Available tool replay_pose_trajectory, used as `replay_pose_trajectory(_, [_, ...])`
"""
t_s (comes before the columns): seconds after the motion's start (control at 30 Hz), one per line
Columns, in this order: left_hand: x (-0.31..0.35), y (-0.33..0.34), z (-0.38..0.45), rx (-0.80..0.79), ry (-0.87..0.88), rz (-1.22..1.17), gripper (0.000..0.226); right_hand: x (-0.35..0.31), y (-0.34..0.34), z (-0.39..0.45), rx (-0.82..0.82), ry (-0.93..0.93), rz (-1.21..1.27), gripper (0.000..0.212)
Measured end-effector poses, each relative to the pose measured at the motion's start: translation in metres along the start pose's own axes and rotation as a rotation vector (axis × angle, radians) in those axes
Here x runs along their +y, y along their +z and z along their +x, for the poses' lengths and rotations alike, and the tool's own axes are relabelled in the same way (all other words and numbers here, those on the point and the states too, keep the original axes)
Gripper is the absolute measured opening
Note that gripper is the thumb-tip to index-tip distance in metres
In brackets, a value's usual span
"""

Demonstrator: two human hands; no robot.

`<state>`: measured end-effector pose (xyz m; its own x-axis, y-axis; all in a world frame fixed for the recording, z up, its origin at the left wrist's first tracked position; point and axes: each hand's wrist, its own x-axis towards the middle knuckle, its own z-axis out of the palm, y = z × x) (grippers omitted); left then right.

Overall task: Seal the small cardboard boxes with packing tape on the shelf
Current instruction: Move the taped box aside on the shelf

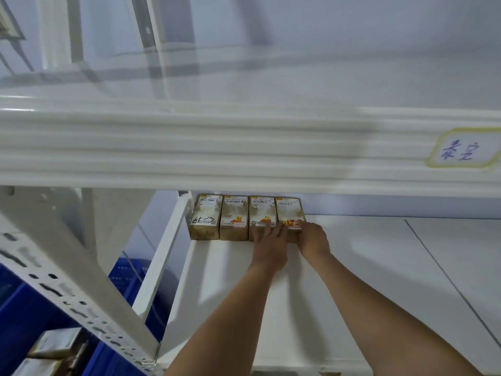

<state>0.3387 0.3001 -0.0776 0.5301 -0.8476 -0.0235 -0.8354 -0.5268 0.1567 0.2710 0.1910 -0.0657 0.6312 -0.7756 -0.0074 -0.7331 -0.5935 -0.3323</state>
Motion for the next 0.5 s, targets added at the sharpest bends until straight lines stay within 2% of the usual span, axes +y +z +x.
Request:
replay_pose_trajectory(0.1, [-0.002,0.000,0.002,0.003,-0.016,0.006,0.074,0.000,-0.002,0.006,-0.014,0.010,-0.029,0.022])
replay_pose_trajectory(0.17, [-0.002,-0.001,0.002,-0.024,-0.019,-0.006,0.075,-0.002,-0.005,0.007,-0.044,0.020,-0.063,0.024])
replay_pose_trajectory(0.3, [0.005,-0.018,-0.004,-0.040,-0.049,-0.098,0.071,-0.005,-0.018,-0.006,-0.138,0.028,-0.087,0.067])
replay_pose_trajectory(0.33, [0.009,-0.023,-0.008,-0.029,-0.066,-0.128,0.069,-0.004,-0.022,-0.012,-0.137,0.037,-0.070,0.071])
replay_pose_trajectory(0.5, [0.022,-0.053,-0.036,-0.078,-0.107,-0.181,0.061,0.004,-0.057,-0.056,-0.130,0.045,-0.066,0.059])
